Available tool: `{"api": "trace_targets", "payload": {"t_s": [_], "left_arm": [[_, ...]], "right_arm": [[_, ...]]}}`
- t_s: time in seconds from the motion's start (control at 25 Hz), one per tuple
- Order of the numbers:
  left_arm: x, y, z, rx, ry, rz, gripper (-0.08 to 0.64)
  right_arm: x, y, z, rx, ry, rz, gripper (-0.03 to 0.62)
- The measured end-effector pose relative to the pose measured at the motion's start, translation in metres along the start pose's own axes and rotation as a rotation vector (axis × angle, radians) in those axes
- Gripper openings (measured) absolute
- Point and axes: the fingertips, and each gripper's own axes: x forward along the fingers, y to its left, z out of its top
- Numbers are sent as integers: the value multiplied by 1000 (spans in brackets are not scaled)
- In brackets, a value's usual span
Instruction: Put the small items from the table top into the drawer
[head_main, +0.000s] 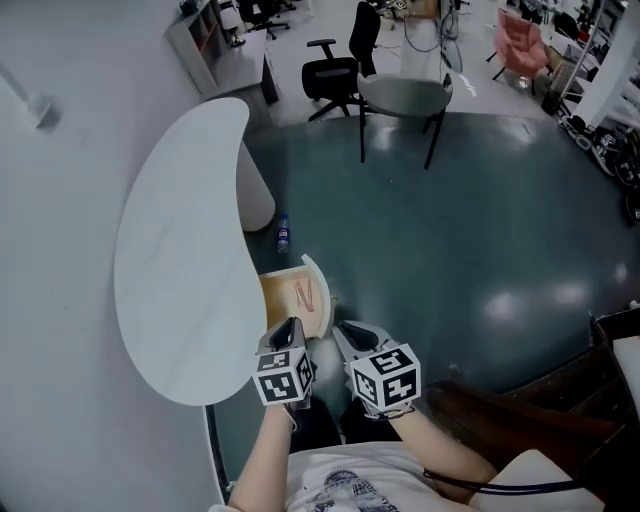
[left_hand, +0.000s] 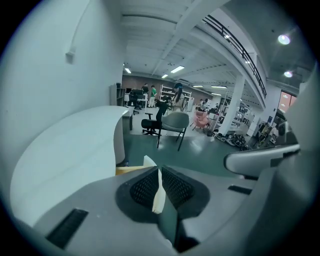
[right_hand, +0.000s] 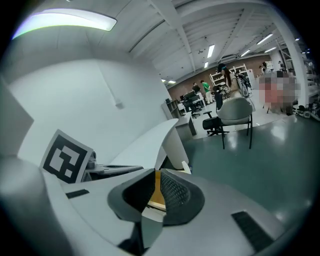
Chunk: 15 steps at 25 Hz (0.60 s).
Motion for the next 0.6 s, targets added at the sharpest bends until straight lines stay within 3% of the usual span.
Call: {"api": "trace_targets", "payload": {"t_s": [0.24, 0.6], "left_arm": [[-62, 22, 24, 44, -95, 28, 42], [-175, 133, 21, 12, -176, 110, 37]], "right_arm": [[2, 55, 17, -63, -24, 64, 48], [30, 173, 28, -142, -43, 111, 43]]}}
